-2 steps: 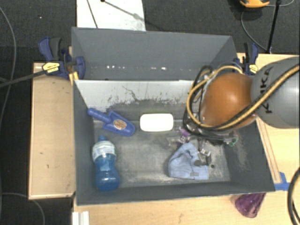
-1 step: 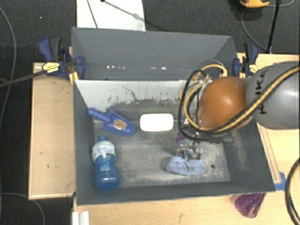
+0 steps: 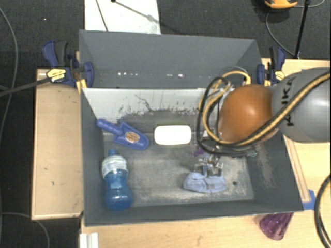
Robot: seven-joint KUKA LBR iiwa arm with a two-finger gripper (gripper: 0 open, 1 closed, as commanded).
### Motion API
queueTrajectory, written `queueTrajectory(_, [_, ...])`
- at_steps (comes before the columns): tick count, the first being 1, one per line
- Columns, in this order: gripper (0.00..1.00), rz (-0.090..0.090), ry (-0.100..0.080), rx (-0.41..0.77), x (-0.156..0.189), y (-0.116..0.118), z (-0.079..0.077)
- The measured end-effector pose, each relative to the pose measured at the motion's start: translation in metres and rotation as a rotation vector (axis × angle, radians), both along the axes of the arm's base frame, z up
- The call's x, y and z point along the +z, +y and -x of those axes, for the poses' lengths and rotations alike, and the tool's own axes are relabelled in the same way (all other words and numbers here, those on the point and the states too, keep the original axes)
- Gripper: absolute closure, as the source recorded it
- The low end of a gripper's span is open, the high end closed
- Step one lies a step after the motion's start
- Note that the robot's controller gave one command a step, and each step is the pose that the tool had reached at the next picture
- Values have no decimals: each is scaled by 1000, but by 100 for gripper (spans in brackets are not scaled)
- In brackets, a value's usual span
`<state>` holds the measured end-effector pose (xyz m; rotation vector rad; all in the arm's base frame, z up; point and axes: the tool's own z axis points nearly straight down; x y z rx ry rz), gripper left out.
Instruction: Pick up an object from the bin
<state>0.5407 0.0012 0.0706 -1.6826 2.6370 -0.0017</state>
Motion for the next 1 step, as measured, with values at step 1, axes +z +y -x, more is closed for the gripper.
queueTrajectory(1, [100, -1, -7, 71, 154, 17, -9])
